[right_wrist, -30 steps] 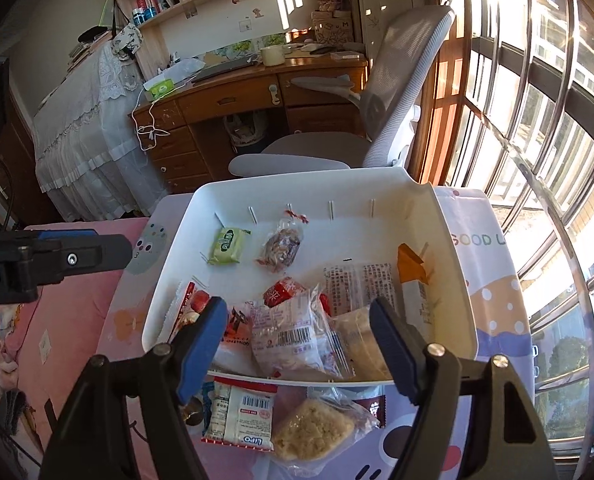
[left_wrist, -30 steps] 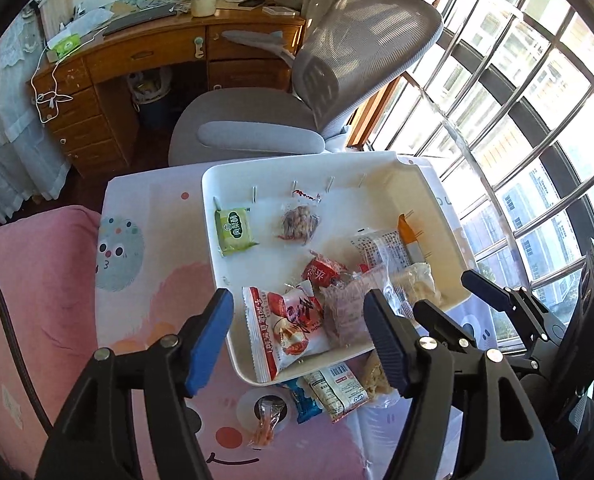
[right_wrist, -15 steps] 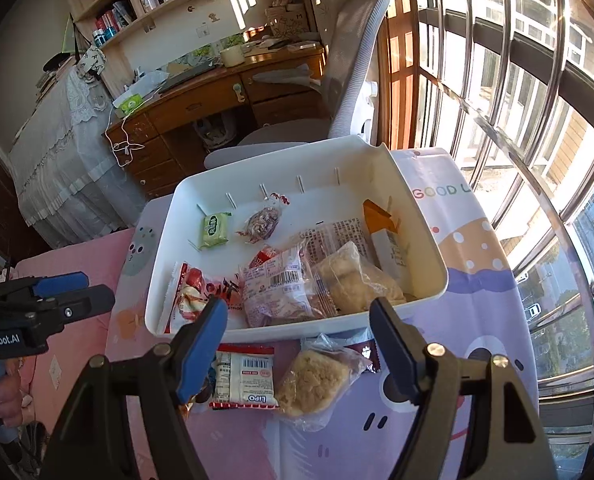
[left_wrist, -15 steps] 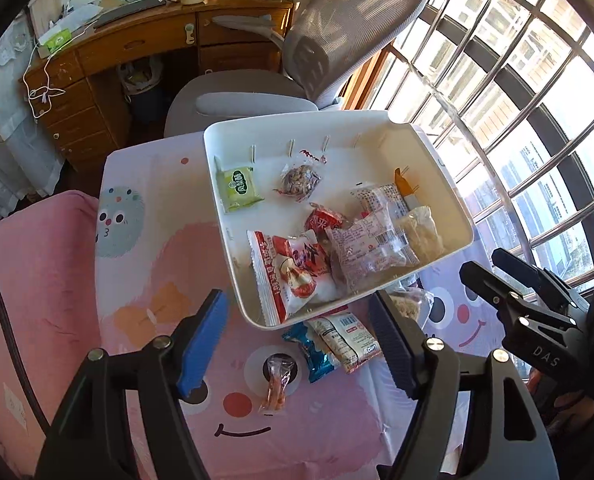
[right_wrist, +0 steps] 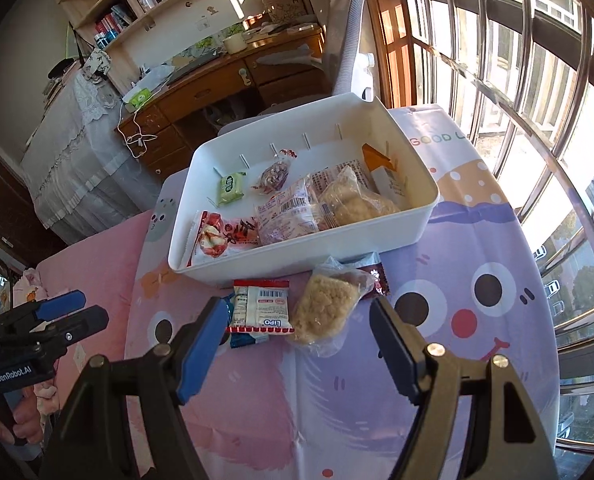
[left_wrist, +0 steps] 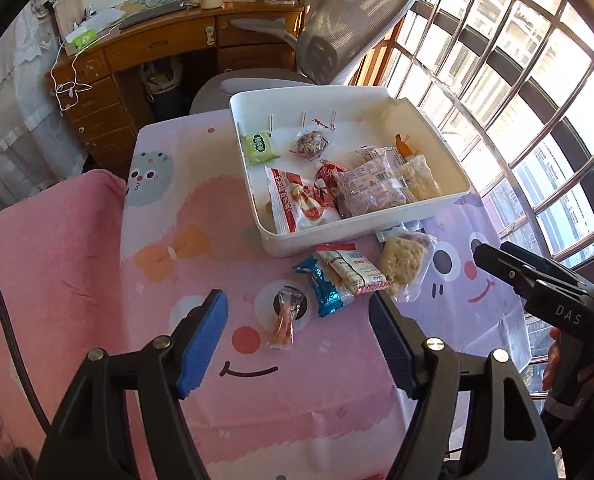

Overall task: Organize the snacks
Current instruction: 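Withdraw both open tools from the tray toward the remaining snacks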

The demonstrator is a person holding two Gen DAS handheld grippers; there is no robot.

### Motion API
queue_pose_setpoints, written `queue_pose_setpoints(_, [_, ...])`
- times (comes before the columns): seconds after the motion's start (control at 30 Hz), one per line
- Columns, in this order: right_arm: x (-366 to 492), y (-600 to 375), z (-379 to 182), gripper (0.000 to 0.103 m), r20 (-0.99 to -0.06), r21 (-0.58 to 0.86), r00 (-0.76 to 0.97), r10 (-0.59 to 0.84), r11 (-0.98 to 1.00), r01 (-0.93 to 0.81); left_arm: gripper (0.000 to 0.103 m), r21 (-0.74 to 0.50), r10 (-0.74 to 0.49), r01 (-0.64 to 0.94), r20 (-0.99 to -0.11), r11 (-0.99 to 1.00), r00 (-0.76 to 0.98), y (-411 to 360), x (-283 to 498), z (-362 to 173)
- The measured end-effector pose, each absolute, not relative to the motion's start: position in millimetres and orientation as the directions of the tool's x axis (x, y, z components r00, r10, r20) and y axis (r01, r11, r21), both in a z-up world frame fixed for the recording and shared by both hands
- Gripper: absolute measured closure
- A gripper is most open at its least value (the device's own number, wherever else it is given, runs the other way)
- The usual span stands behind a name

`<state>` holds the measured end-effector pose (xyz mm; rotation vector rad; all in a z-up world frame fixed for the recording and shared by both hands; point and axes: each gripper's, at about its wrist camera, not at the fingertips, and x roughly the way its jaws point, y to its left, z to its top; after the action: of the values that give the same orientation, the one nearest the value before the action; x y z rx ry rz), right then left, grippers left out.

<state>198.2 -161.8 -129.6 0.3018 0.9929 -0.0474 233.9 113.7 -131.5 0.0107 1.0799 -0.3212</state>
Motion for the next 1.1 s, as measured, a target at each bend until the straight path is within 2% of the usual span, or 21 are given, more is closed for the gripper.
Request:
queue_pose_setpoints(0.33, [181.0,-156.9,-143.7,0.029,-0.84,0.301,0.517,0.164,0.934,0.193,0.031,-0.144,-0.249,0.265,-0.87,0.954,0.425,124.4,210.5,-155.1])
queue_pose_setpoints(0.57, [186.3,-151.5,-159.0,0.029,-0.853,0.329,0.489,0.181,0.915,0.235,0.031,-0.137,-0.282,0.347,-0.867,0.928,0.411,123.4,213.2,-176.6])
queue_pose_setpoints(0.77, [197.9,-139.6,-175.7,0.029,-0.86,0.355,0.465,0.21,0.9,0.251,0.031,-0.103,-0.26,0.405,-0.897,0.909,0.358,116.6,225.1,-207.1])
queue_pose_setpoints(1.1, [220.8,-124.2,-202.9,0.029,-0.855,0.402,0.447,0.263,0.881,0.251,0.031,-0.125,-0.263,0.451,-0.93,0.884,0.258,106.2,242.9,-253.9])
